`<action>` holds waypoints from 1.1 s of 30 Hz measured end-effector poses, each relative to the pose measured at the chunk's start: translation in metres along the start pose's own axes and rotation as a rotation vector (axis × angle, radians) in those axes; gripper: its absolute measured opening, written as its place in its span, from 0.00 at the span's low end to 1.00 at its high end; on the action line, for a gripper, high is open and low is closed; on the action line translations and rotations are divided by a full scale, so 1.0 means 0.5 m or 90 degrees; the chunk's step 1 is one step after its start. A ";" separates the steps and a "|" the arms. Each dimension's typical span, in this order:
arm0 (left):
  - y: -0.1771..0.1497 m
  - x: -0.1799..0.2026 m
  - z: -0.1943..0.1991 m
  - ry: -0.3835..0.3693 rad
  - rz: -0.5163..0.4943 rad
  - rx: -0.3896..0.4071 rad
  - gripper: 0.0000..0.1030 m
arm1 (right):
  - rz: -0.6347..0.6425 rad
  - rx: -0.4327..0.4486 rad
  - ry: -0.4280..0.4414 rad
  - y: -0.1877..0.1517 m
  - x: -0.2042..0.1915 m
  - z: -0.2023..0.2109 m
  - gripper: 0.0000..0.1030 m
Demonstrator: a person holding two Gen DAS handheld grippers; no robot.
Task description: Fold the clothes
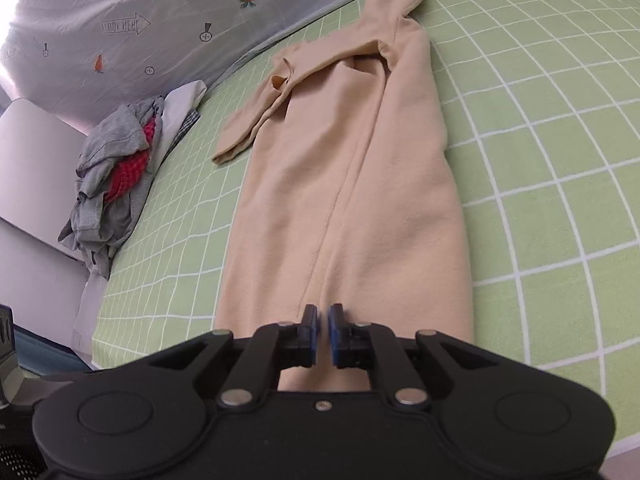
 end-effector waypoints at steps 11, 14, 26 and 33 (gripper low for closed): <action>0.010 -0.010 -0.013 0.006 0.026 -0.011 0.74 | 0.016 0.000 -0.047 0.007 0.043 0.026 0.20; 0.019 -0.024 -0.011 -0.001 0.076 -0.008 0.73 | 0.032 0.015 -0.052 0.023 0.049 0.043 0.27; 0.157 -0.093 0.056 0.026 0.132 0.109 0.73 | 0.128 0.175 -0.203 0.186 0.060 0.057 0.41; 0.310 -0.166 0.009 0.005 0.137 0.111 0.73 | 0.196 0.204 -0.268 0.275 0.011 -0.011 0.40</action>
Point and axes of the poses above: each gripper's, at about its wrist camera, not at the fingertips, and z roughly against the way its jaws point, x to its right, y to its top, the point moved 9 cm from there along -z, roughly the way its jaws point, and after that the axes turned 14 degrees about -y, right-handed, at the moved point
